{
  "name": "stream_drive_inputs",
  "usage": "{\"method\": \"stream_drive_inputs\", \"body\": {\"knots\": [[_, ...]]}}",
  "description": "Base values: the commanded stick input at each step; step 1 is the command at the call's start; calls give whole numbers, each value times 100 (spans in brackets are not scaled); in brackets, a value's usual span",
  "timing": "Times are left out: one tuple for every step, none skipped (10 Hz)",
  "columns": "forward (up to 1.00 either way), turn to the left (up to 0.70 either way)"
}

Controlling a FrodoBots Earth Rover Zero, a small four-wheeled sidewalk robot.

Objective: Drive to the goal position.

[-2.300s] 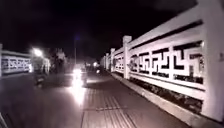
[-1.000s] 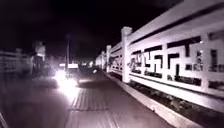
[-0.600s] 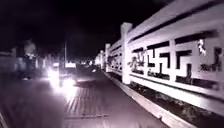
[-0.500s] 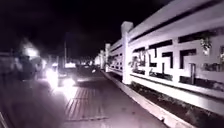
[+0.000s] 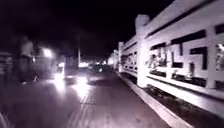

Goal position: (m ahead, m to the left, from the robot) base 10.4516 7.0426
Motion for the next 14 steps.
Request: {"method": "stream_drive_inputs", "body": {"knots": [[45,0],[45,0],[45,0],[45,0],[45,0],[45,0],[45,0],[45,0],[45,0],[45,0],[45,0],[45,0],[45,0],[45,0]]}}
